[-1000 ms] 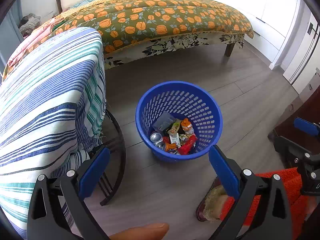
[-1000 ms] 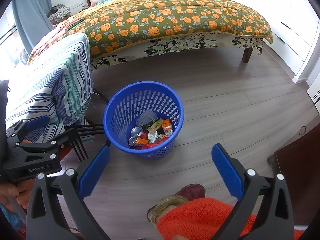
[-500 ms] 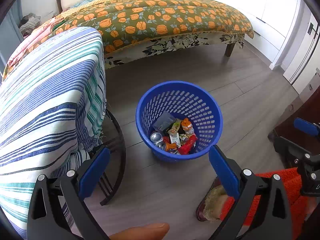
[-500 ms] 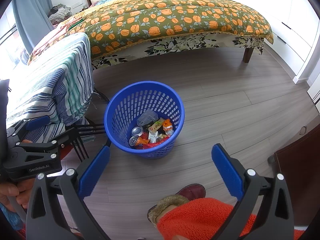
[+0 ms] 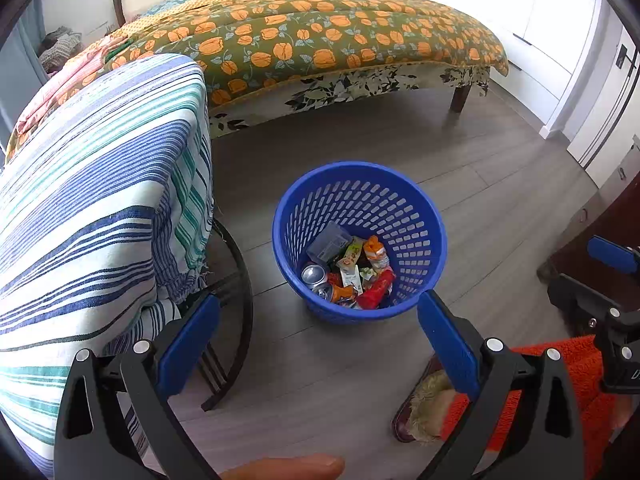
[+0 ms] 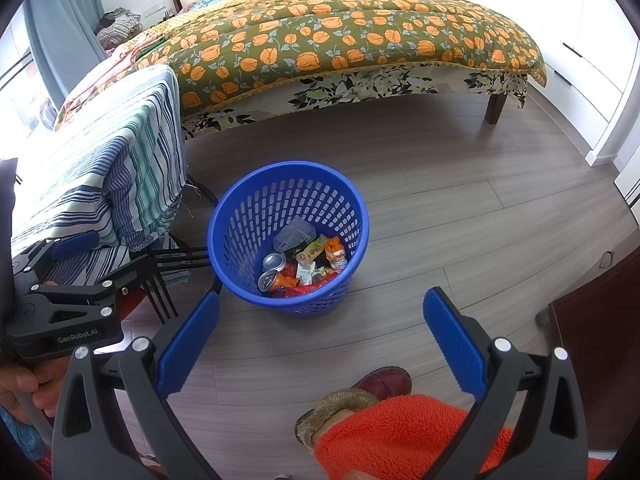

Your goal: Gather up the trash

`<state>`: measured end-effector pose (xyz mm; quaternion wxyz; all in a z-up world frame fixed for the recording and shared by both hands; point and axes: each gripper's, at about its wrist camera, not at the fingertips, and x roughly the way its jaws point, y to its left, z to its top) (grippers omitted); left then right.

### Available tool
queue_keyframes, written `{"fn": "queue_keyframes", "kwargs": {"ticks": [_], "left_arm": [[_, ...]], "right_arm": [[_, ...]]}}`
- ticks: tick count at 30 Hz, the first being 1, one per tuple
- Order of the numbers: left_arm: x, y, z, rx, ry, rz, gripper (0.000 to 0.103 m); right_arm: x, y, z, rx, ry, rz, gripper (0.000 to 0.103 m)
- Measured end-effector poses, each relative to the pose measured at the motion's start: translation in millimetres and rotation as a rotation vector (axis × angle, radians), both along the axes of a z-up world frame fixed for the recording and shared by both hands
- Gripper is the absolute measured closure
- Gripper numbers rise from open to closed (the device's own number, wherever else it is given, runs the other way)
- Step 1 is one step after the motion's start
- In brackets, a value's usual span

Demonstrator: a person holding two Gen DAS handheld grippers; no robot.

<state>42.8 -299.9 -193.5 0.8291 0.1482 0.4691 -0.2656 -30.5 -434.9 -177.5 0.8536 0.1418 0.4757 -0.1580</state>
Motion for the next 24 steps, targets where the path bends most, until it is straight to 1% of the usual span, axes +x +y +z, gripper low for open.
{"fn": "queue_keyframes", "kwargs": {"ticks": [6,9,12,17,19,24], "left_arm": [[0.0,-0.6,-0.1,0.0,0.003,-0.001,0.005],[-0.9,2.7,-2.3,-0.022,0.019,-0.005,0.005],[-4.8,1.8,-0.3,-0.015,-0.01,-0.006,0.005],[-5.2,0.6,1.0,-0.002,-0.019,0.007,0.005],[-3.8,-0.6,1.1,0.0,0.004,-0.002,0.005],[-3.1,1.0,2.5,-0.003,0.009,0.003,0.005]], "right_arm": [[-0.1,2.7,-1.6,0.001,0.002,-0.001,0.005],[-0.5,4.7,-3.2,0.003,0.003,-0.002,0.005],[-0.3,3.9,-3.0,0.002,0.003,-0.003,0.005],[-0.4,5.3,-4.0,0.003,0.005,-0.006,0.005],[-0.9,5.9,-4.4,0.004,0.006,-0.008,0.005],[-0.9,3.9,-3.8,0.004,0.005,-0.006,0.005]]}}
